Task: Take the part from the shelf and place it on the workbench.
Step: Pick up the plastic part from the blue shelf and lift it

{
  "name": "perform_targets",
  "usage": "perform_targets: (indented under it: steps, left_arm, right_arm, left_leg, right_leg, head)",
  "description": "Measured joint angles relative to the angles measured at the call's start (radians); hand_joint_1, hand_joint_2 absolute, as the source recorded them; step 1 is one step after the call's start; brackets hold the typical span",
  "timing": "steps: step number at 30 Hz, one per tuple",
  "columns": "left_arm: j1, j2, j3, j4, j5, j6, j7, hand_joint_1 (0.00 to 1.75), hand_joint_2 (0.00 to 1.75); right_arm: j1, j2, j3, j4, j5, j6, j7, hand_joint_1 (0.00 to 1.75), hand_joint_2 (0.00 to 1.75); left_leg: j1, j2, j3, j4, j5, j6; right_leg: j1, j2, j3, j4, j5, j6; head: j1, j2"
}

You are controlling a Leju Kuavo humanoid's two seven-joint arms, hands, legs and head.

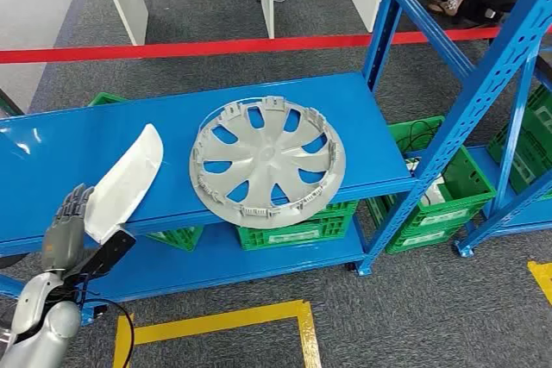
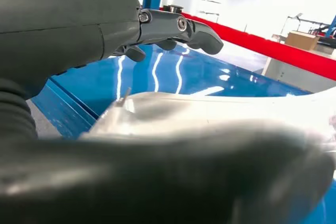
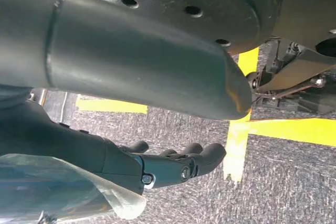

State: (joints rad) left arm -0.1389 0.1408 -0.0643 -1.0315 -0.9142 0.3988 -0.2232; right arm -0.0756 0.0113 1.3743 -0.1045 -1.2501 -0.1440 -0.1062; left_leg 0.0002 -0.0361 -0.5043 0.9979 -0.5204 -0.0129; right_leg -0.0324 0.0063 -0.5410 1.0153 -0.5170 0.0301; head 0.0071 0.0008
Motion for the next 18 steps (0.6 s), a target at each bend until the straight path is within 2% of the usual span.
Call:
perform_targets:
  steps: [10,12,13,14,15,17,18]
  left_arm:
    - [-0.067,-0.042,-0.086,0.068,-0.059,-0.004,0.026,0.0,1.75]
    - [-0.075,-0.049,-0.097,0.077,-0.059,-0.006,0.029,0.1,1.75]
    - [-0.077,-0.052,-0.102,0.081,-0.058,-0.009,0.03,0.21,1.75]
    - [-0.08,-0.054,-0.107,0.084,-0.057,-0.015,0.032,0.45,1.75]
    - [-0.082,-0.056,-0.111,0.087,-0.055,-0.021,0.033,0.74,1.75]
    - [-0.083,-0.06,-0.121,0.093,-0.053,-0.033,0.036,1.44,1.75]
    - [-0.084,-0.063,-0.126,0.095,-0.052,-0.036,0.038,1.64,1.75]
  right_arm:
    - [-0.002,-0.001,0.017,0.0,0.004,0.003,0.015,0.0,0.0]
    - [-0.002,-0.001,0.02,0.0,0.004,0.003,0.015,0.0,0.0]
    - [-0.002,-0.002,0.021,0.0,0.004,0.003,0.015,0.0,0.0]
    - [-0.002,-0.002,0.022,0.0,0.004,0.004,0.015,0.0,0.0]
    - [-0.002,-0.003,0.022,0.0,0.003,0.004,0.015,0.0,0.0]
    - [-0.003,-0.004,0.022,0.0,0.002,0.004,0.015,0.0,0.0]
    - [-0.003,-0.004,0.023,0.0,0.002,0.004,0.015,0.0,0.0]
  left_leg:
    - [0.0,0.0,0.0,0.001,0.0,0.0]
    - [0.0,0.001,0.0,0.001,0.0,0.0]
    - [0.0,0.001,0.0,0.001,0.0,0.0]
    - [0.0,0.001,0.0,0.001,0.0,0.0]
    - [0.0,0.001,0.0,0.001,0.0,0.0]
    - [0.0,0.001,0.0,0.001,0.0,0.0]
    - [0.0,0.001,0.0,0.001,0.0,0.0]
  right_leg:
    - [0.0,0.0,0.001,0.0,0.001,0.001]
    - [0.0,0.001,0.0,0.0,0.001,0.001]
    - [0.0,0.001,0.0,0.0,0.001,0.001]
    - [0.0,0.001,0.0,0.0,0.001,0.001]
    - [0.0,0.001,0.0,0.0,0.001,0.001]
    - [0.0,0.001,0.0,0.0,0.001,0.001]
    - [0.0,0.001,0.0,0.0,0.001,0.001]
  head:
    - [0.0,0.0]
    - [0.0,0.0]
    - [0.0,0.0]
    - [0.0,0.0]
    - [0.0,0.0]
    - [0.0,0.0]
    - [0.0,0.0]
